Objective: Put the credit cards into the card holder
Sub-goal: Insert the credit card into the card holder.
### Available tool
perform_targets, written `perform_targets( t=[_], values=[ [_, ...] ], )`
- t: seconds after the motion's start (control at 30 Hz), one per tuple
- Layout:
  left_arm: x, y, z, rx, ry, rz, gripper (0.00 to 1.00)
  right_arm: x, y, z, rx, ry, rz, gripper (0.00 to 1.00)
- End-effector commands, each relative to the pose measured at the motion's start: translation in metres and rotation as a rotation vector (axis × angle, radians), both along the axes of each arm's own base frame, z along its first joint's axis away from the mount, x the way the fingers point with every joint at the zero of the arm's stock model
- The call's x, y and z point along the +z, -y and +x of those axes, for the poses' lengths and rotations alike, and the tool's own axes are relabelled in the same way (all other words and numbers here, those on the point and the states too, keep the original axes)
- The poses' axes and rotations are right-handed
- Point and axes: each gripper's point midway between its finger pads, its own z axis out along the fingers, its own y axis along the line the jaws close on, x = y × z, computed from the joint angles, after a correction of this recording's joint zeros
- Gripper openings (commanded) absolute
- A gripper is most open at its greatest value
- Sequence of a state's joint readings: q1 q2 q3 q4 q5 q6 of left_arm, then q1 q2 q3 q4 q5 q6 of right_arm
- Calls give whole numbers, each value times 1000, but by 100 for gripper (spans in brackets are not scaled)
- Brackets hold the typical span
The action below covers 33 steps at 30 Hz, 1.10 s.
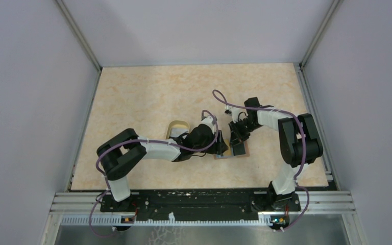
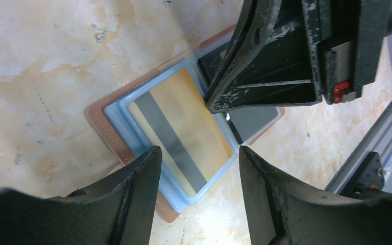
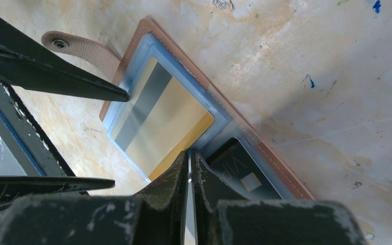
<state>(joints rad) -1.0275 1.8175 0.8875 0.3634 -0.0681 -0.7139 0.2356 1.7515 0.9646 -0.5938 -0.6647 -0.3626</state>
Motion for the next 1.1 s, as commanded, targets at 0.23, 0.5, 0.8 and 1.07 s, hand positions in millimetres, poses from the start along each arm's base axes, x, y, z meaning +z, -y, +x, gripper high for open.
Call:
perform_targets(
  t=[0.23, 0.5, 0.8, 1.07],
  values=[
    [33, 9, -6, -10, 13, -158, 63, -11, -1, 0, 35, 6, -34, 7],
    [15, -11, 4, 64, 19, -18, 67, -11, -1, 0, 36, 3, -33, 7],
    [6, -1, 5, 44, -3, -8, 68, -12, -1, 0, 36, 1, -34, 7],
    [9, 5, 4, 26, -5, -27, 67, -11, -1, 0, 38, 2, -31, 7]
  ],
)
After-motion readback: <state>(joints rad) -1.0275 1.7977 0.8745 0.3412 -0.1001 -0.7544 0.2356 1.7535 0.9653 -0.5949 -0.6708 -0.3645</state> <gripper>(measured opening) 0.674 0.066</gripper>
